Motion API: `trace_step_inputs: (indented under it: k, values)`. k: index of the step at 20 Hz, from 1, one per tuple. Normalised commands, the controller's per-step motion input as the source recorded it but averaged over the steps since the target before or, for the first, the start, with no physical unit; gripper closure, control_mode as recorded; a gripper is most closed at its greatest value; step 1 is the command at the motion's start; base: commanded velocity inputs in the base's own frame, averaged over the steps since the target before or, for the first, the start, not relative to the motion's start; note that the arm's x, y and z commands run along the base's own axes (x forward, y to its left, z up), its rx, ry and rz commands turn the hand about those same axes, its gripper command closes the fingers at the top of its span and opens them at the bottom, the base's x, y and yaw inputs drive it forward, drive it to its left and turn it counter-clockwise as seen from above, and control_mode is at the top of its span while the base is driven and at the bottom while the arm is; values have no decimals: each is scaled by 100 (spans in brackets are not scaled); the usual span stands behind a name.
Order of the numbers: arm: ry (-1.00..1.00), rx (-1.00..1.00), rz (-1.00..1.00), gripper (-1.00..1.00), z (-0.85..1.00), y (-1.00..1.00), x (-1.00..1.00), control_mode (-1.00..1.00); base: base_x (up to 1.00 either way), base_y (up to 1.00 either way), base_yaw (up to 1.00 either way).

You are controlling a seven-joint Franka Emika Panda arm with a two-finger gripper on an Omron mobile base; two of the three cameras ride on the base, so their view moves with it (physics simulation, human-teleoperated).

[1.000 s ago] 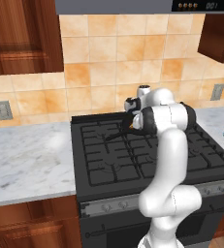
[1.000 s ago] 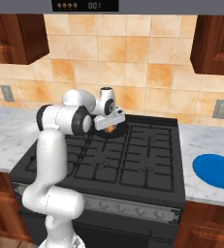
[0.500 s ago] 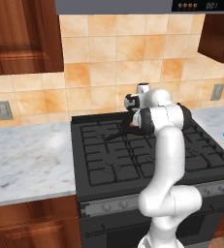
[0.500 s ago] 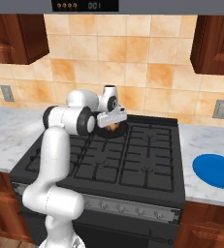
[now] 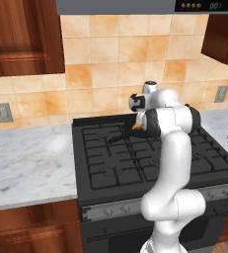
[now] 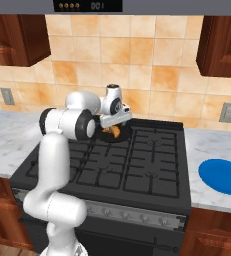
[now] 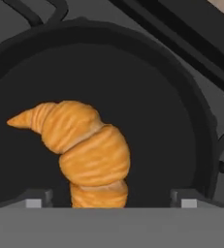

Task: Pick the croissant and place it on the pan. Then turn on the stove to warm the croissant.

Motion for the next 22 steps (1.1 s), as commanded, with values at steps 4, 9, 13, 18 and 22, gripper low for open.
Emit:
trace_step_inputs:
  k: [4,9,13,18,22]
  values:
    - [-44,0,-10,-100,20,0,-59,-100,0,0,0]
    - [-40,0,-17,-100,28,-1,-60,-100,0,0,0]
    - [-21,0,-21,-100,54,0,-42,-100,0,0,0]
    - [-10,11,-3,-100,59,-7,-38,-100,0,0,0]
    - [-9,19,0,-100,57,-14,-59,-100,0,0,0]
